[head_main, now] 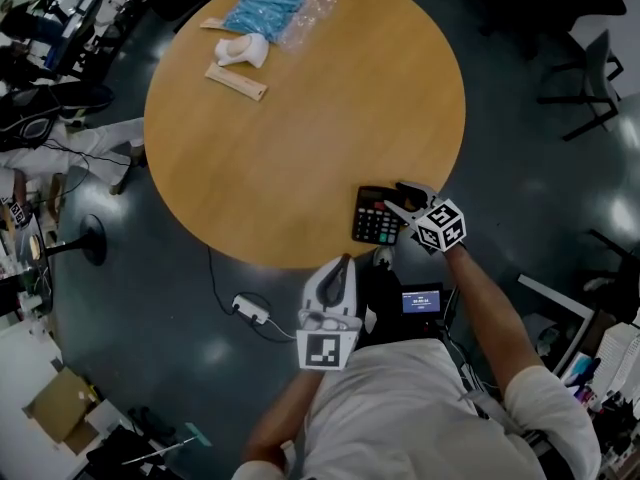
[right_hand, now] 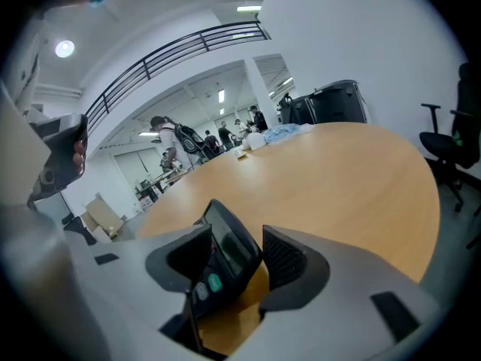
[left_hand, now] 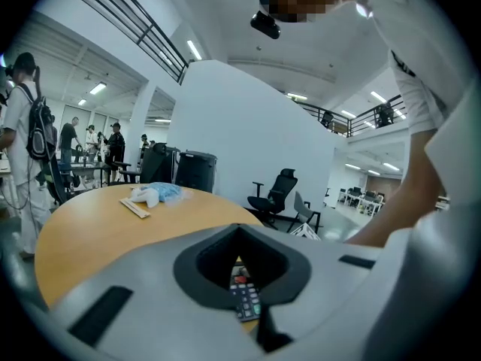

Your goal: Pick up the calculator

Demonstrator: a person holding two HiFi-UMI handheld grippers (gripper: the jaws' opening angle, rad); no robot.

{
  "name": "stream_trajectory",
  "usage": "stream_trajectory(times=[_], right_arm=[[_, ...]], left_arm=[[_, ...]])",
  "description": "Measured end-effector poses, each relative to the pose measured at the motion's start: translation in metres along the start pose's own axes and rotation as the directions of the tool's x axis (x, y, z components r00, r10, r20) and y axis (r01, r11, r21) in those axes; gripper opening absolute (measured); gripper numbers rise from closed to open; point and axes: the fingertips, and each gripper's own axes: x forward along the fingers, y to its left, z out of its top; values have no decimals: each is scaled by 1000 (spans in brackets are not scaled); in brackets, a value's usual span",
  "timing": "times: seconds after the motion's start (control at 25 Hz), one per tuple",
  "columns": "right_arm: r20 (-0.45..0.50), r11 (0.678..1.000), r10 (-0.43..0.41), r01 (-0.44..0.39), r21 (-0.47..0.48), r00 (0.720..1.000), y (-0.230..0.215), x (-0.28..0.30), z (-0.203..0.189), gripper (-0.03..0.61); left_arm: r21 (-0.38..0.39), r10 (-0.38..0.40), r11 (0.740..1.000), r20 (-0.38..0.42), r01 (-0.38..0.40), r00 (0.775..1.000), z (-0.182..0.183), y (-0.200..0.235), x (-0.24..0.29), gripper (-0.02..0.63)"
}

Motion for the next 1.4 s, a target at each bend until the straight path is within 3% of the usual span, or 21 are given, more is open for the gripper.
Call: stream_trajectory(times=[0.24,0.68,0.88,1.4], right_arm=[[-78,996,49,-54,-65,996,10,9,-4,201],[-68,993,74,-80,-89,995,28,-8,12,94],[-53,984,36,-45,-173,998,58,-20,27,71],[77,969,-129,142,-201,989,98,-46,65,54]], left_arm=[[-32,-5,999,-16,4,1000,-5,-3,-1,6],[-57,13,998,6,-13,1000,-3,1,0,6],[-60,29,998,47,-26,999,2,6,-4,7],[-51,85,995,104,-80,991,21,29,-37,6]])
